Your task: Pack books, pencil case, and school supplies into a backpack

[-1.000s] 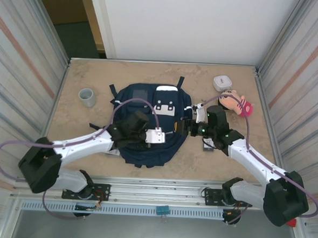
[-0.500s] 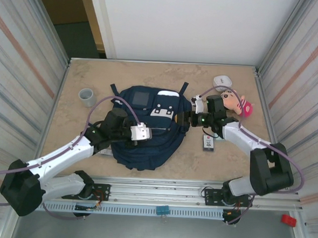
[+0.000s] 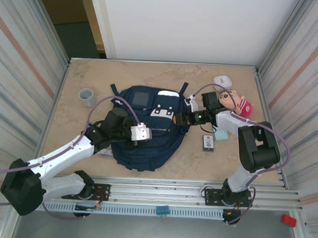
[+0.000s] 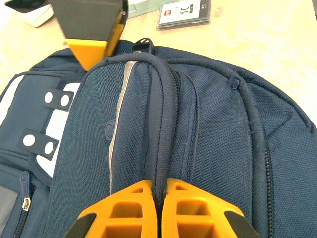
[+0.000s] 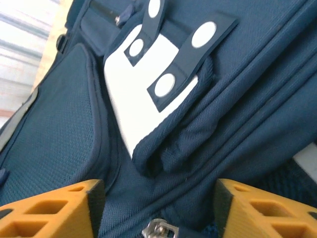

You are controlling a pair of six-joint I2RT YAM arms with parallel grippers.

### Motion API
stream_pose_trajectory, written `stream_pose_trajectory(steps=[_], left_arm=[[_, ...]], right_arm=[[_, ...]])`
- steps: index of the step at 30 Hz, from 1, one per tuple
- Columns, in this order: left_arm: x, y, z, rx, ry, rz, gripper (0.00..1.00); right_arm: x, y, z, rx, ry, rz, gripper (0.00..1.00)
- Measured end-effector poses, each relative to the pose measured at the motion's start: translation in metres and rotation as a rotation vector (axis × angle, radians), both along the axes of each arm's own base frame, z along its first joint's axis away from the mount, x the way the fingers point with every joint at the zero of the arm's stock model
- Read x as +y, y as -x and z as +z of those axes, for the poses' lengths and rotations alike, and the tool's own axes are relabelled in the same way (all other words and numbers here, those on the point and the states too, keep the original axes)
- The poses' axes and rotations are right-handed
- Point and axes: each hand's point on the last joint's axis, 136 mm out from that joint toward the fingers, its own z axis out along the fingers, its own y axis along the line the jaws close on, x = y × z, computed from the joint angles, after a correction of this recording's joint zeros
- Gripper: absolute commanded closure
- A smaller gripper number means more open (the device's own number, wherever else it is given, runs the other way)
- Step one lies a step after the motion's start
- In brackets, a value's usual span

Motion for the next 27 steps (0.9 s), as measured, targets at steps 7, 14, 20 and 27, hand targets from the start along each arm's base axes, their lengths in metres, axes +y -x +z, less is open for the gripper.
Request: stream_pose_trajectory(steps=[7, 14, 20, 27], left_arm=[[0.002, -0.002, 0.001, 0.003, 0.005, 0.005, 1.0], [0.003, -0.003, 0.002, 0.002, 0.01, 0.008, 1.0], [0.005, -0.004, 0.005, -0.006, 0.015, 0.016, 1.0], [0.005, -0.006, 0.008, -0.022, 0.02, 0.023, 1.0]], right_arm=[[-0.005, 0.015, -0.01, 0.043, 0.041, 0.038, 0.64], [-0.007, 0.02, -0.012, 0.058, 0.058, 0.048, 0.63], [-0.007, 0.027, -0.01, 0.068, 0.064, 0.066, 0.8], [-0.002, 0.038, -0.005, 0.086, 0.065, 0.095, 0.96]])
